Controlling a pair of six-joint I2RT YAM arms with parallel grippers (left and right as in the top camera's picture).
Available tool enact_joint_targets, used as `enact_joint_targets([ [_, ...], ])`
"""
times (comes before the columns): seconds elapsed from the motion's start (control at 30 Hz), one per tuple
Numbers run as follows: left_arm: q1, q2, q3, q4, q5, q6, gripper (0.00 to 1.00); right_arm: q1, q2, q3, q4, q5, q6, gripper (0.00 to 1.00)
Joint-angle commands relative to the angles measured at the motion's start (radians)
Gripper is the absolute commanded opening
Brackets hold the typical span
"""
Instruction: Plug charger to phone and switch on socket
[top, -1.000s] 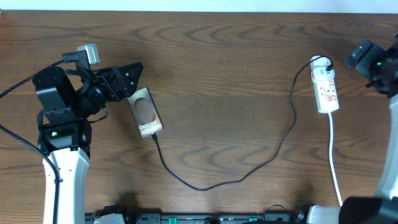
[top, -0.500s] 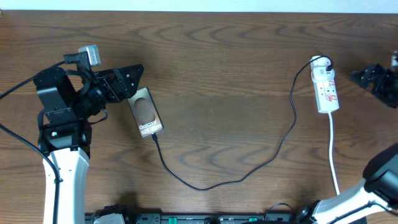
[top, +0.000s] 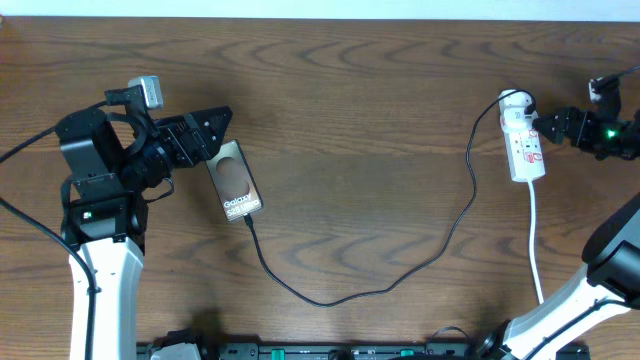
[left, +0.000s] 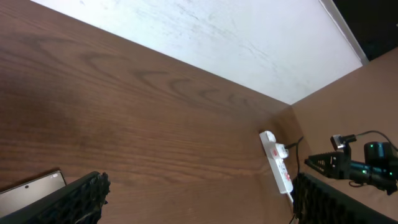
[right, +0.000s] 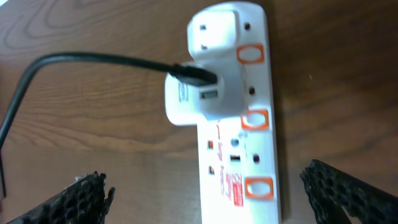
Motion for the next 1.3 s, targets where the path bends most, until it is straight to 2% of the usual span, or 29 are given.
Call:
enact_joint_targets([
  [0.0,0.003,0.000,0.006,0.000,0.013,0.018,0.95,0.035,0.004,-0.001,0.024,-0.016,-0.028,0.99],
  [0.2,0.003,0.000,0.006,-0.004,0.013,0.017,0.95,0.086,0.013,-0.001,0.071,0.056,0.006,0.94],
  [0.6,0.003,0.000,0.006,-0.008,0.013,0.018,0.95,0.096,0.030,-0.002,0.084,0.159,0.113,0.95],
  [1.27,0.003,0.000,0.006,-0.014,0.013,0.018,0.95,0.123,0.078,-0.020,0.079,0.143,0.161,0.96],
])
